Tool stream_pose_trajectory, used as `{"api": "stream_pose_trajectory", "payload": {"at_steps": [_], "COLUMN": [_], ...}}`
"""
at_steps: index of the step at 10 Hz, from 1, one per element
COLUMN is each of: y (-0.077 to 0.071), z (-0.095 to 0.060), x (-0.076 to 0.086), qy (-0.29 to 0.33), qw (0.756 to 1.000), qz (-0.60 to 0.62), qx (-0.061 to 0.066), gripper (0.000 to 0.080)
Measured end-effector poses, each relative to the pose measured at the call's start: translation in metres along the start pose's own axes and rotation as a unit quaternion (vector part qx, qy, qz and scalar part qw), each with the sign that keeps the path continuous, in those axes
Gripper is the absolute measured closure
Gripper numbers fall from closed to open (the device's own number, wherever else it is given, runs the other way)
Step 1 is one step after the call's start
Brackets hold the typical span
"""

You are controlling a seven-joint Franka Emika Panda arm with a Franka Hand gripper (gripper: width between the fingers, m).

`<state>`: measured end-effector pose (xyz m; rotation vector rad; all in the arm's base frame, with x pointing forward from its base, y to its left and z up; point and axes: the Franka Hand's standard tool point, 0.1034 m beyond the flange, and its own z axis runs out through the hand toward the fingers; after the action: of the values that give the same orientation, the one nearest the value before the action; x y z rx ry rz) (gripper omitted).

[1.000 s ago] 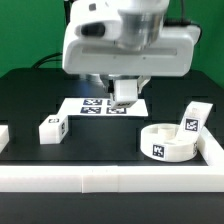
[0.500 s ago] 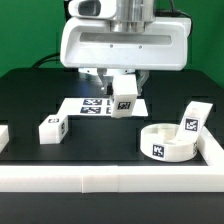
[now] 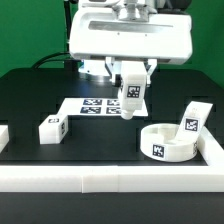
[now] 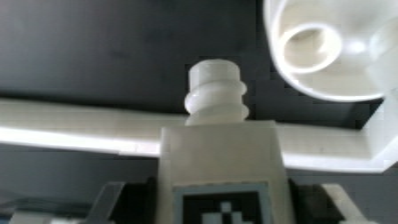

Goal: Assemble stool

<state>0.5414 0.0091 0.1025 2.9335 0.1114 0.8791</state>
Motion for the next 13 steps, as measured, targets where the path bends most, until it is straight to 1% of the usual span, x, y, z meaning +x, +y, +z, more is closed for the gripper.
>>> {"api": "stream_pose_trajectory", "payload": {"at_steps": [1,2,3,4,5,8,11,13], "y": [-0.006,-0.019,-0.025,-0.028,-0.029,-0.030,-0.040,-0.044], "z": [0.005,0.002,0.003,0.007,0.011,0.012,0.018,0.019], "x": [-0.011,-0.001,0.004,0.005,0.001,-0.001,0.019,0.019], "qy": [-0.034,-0.028,-0.024,-0.021,-0.023,-0.029,-0.022,-0.023], "qw": [0.999,0.999,1.000,1.000,1.000,0.999,0.999,0.999], "qz": [0.007,0.013,0.013,0.011,0.003,0.003,-0.001,-0.002], "qx": [0.005,0.011,0.015,0.015,0.015,0.016,0.023,0.025], "gripper": [0.0464,0.0464,0.0464,0.0464,0.0464,0.0464,0.0464,0.0464]}}
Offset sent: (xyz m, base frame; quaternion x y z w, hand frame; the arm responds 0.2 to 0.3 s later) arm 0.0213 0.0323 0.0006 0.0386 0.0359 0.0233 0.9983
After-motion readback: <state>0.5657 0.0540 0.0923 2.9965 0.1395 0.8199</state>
